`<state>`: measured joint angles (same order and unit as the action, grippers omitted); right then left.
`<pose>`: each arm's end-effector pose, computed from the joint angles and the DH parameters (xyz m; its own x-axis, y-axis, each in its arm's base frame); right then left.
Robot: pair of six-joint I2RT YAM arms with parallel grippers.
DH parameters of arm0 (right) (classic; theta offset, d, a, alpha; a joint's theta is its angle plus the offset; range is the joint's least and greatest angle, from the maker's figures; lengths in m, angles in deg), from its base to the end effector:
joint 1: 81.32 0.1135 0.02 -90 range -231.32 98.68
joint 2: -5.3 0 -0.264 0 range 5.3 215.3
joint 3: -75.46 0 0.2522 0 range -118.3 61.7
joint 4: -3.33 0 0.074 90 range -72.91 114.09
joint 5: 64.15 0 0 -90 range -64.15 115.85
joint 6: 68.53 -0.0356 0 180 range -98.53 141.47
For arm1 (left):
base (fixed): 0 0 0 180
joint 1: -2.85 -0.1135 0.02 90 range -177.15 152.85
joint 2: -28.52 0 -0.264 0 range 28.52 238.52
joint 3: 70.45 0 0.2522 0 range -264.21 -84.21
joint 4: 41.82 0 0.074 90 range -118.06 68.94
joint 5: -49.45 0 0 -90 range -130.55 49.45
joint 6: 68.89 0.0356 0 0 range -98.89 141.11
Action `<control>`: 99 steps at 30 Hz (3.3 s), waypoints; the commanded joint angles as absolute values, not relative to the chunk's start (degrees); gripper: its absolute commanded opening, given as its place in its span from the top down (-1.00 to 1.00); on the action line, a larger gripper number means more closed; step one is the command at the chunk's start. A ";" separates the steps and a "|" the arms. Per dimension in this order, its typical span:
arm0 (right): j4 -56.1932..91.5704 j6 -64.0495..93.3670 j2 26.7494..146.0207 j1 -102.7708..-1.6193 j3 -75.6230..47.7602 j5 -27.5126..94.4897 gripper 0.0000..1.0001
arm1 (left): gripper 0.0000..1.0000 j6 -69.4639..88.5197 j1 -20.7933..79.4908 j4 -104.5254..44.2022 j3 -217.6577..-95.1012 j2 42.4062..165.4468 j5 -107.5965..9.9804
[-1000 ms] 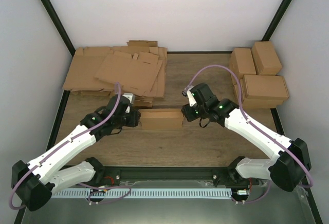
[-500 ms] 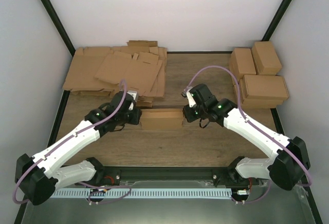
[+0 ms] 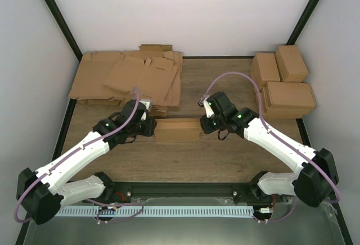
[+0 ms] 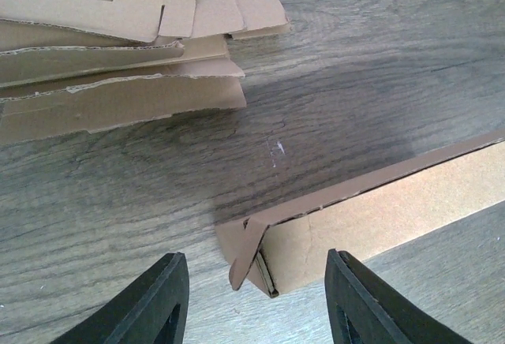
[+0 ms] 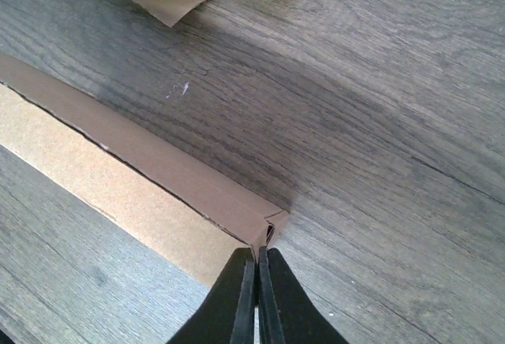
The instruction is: Fold the paper box
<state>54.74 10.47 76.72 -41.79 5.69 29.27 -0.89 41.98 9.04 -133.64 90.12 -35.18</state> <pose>0.1944 0.1632 0.2689 -0.7316 -0.3568 -0.5808 -0.5332 0.8304 0.1615 0.1712 -0.1350 0.2698 -0.7627 0.1397 -0.6316 0.3184 0.9310 -0.1787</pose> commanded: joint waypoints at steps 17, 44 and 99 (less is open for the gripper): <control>55.23 11.66 76.94 -41.42 5.19 29.70 0.97 | 0.42 1.07 41.87 8.04 -135.95 93.04 -36.05; 54.25 -2.75 77.09 -40.01 4.86 28.79 0.99 | 0.92 -12.21 41.87 5.69 -133.91 92.39 -40.11; 50.29 -7.60 72.98 -35.85 12.95 18.28 0.99 | 0.93 -14.14 47.06 2.16 -126.98 89.74 -31.49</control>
<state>44.56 -9.44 71.08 -36.53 14.46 19.52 -16.83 46.51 -1.77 -126.27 87.98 -30.55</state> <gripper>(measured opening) 0.010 0.040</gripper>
